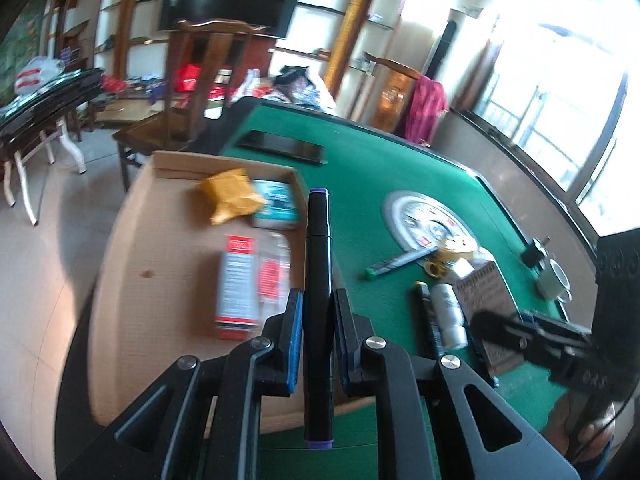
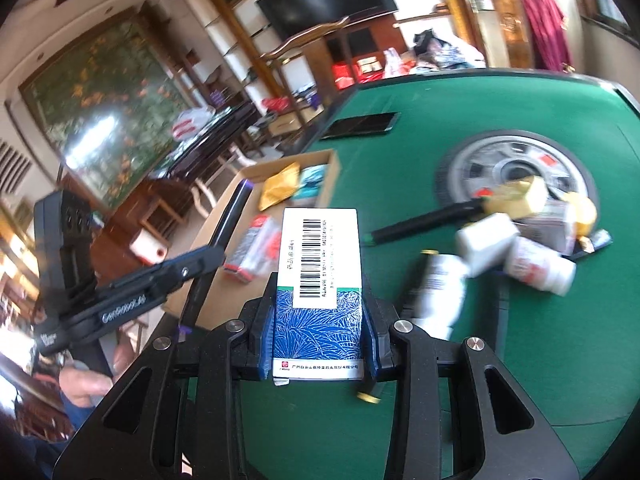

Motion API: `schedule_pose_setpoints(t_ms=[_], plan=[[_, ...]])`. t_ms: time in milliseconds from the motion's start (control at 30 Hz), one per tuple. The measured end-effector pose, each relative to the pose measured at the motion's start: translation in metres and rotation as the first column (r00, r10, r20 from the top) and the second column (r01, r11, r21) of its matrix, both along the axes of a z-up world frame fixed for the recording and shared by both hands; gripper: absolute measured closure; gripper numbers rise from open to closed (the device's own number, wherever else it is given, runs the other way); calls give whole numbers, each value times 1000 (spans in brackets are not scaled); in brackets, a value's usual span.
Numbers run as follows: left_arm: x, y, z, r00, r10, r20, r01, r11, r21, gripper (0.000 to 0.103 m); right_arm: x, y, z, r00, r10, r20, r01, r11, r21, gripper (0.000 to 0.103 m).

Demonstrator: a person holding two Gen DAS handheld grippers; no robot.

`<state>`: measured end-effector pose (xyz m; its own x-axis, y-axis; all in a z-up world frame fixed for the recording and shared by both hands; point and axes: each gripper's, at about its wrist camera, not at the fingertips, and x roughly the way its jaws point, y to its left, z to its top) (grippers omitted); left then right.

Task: Organize objects
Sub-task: 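Lift and carry markers with left tool while right tool carries box into tray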

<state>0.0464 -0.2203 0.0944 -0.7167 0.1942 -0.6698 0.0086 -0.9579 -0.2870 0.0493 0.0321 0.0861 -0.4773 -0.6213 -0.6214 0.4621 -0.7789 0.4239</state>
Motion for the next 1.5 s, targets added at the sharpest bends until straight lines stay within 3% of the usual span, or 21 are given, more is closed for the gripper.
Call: schedule_pose_setpoints(t_ms=[333, 467, 600, 1033, 1500], plan=[[-21, -62, -32, 990, 92, 106, -95, 995, 23, 90, -8, -90, -9, 994, 104, 15, -105, 992, 65, 69], [-36, -62, -50, 981, 88, 172, -93, 996, 20, 90, -23, -121, -22, 995, 94, 39, -98, 989, 112, 69], [-39, -58, -56, 980, 71, 184, -75, 997, 14, 90, -35, -141, -37, 994, 72, 81, -84, 984, 157, 69], [-34, -49, -64, 979, 66, 193, -66, 998, -6, 90, -31, -154, -74, 988, 67, 142, -98, 970, 224, 69], [-23, -40, -70, 976, 87, 201, -86, 996, -16, 89, -16, -165, -75, 996, 85, 17, -86, 934, 347, 68]])
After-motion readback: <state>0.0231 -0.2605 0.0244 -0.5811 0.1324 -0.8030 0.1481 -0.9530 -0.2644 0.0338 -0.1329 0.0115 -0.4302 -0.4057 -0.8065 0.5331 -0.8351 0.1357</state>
